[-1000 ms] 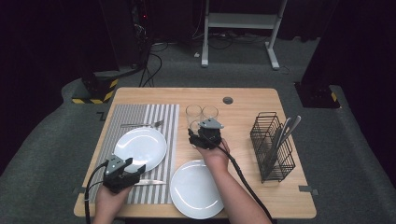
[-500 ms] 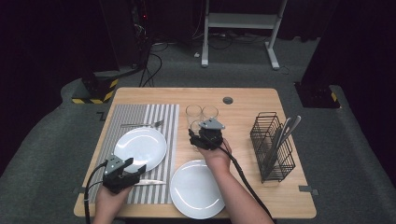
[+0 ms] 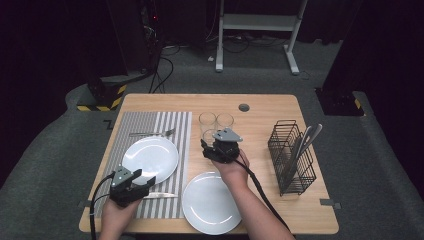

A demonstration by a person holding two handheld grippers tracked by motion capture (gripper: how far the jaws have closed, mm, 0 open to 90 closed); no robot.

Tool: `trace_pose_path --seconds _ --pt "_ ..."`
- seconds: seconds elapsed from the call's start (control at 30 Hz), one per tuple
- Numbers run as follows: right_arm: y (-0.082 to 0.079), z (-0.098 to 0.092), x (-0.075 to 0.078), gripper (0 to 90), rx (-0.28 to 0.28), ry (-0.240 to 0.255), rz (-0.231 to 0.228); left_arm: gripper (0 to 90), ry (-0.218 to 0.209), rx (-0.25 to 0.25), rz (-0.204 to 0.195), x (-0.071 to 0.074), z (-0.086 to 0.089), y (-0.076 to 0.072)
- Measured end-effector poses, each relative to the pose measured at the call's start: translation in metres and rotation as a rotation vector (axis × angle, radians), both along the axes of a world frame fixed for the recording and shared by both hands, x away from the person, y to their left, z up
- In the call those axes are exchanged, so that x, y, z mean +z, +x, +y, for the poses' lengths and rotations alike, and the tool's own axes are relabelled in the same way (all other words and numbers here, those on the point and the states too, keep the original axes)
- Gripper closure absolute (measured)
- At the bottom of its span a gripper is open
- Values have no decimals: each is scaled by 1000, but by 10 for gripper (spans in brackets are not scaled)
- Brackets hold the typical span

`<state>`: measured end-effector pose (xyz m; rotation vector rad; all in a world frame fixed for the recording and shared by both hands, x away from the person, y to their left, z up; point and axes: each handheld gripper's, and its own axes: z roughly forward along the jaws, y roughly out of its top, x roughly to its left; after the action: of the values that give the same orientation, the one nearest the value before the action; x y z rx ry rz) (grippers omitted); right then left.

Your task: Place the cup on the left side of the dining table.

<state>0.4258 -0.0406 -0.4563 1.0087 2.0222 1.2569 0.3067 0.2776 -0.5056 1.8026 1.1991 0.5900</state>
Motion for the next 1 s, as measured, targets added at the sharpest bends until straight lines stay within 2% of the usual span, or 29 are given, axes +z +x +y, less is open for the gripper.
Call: trace_pose_path --seconds 0.63,1.0 --pt "-22 9 8 286 72 32 -29 352 17 10 -4 -1 4 0" --pt "-33 22 8 286 123 37 -31 352 17 16 -7 -2 8 1"
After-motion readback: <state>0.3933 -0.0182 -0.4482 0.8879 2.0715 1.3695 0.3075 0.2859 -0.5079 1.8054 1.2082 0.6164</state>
